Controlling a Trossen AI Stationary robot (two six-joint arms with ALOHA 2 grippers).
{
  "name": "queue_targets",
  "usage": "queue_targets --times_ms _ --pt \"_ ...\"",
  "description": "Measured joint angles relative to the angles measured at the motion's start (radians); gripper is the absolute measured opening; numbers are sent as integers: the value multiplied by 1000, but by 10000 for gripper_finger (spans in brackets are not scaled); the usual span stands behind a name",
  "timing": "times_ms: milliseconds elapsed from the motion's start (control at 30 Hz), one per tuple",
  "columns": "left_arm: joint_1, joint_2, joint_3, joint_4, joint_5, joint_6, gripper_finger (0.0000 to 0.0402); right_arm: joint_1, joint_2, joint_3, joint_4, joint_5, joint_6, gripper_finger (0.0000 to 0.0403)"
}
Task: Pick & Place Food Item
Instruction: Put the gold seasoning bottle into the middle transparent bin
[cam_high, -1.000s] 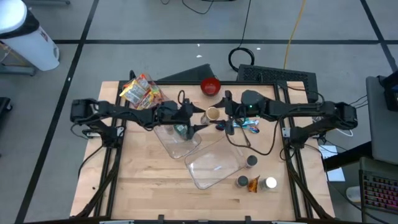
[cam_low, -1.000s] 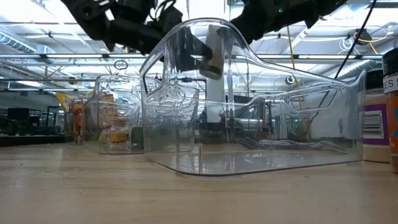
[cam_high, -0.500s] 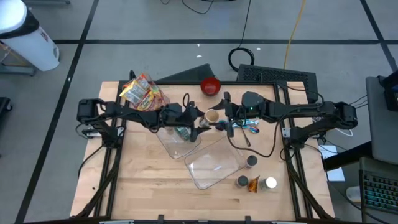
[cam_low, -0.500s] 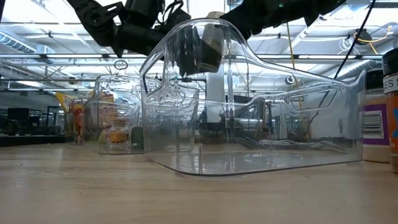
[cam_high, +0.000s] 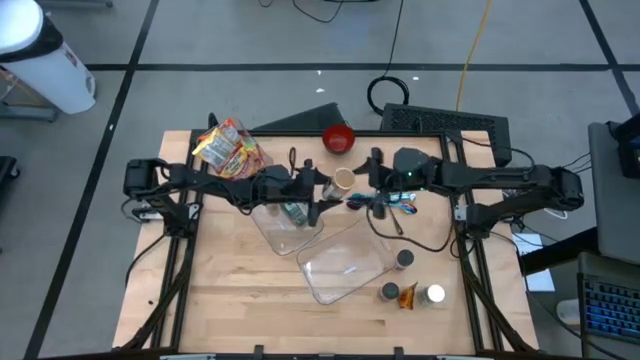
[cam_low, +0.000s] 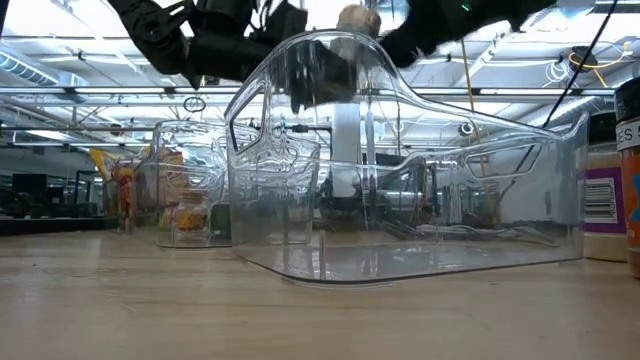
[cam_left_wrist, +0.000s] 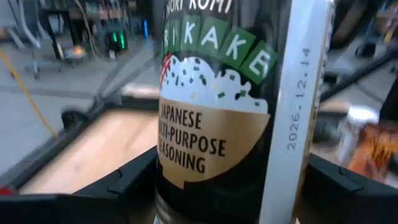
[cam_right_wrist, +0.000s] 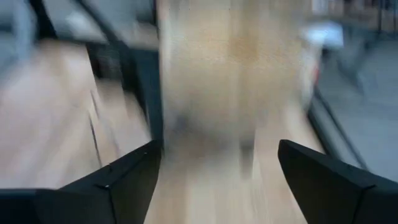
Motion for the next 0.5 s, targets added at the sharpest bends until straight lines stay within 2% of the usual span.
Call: queue_targets --times_ms 133,233,300,400,500 --pt "19 -2 1 35 40 -1 283 0 -80 -4 -179 113 24 328" --pt "34 -1 0 60 82 -3 283 -1 -124 -51 -108 106 63 326" --pt "39 0 0 90 100 -3 283 1 -132 -127 36 70 82 322" --pt "42 20 0 143 141 -1 283 2 -115 -262 409 24 138 318" --pt "40 39 0 181 169 11 283 0 -43 -375 766 -13 173 318"
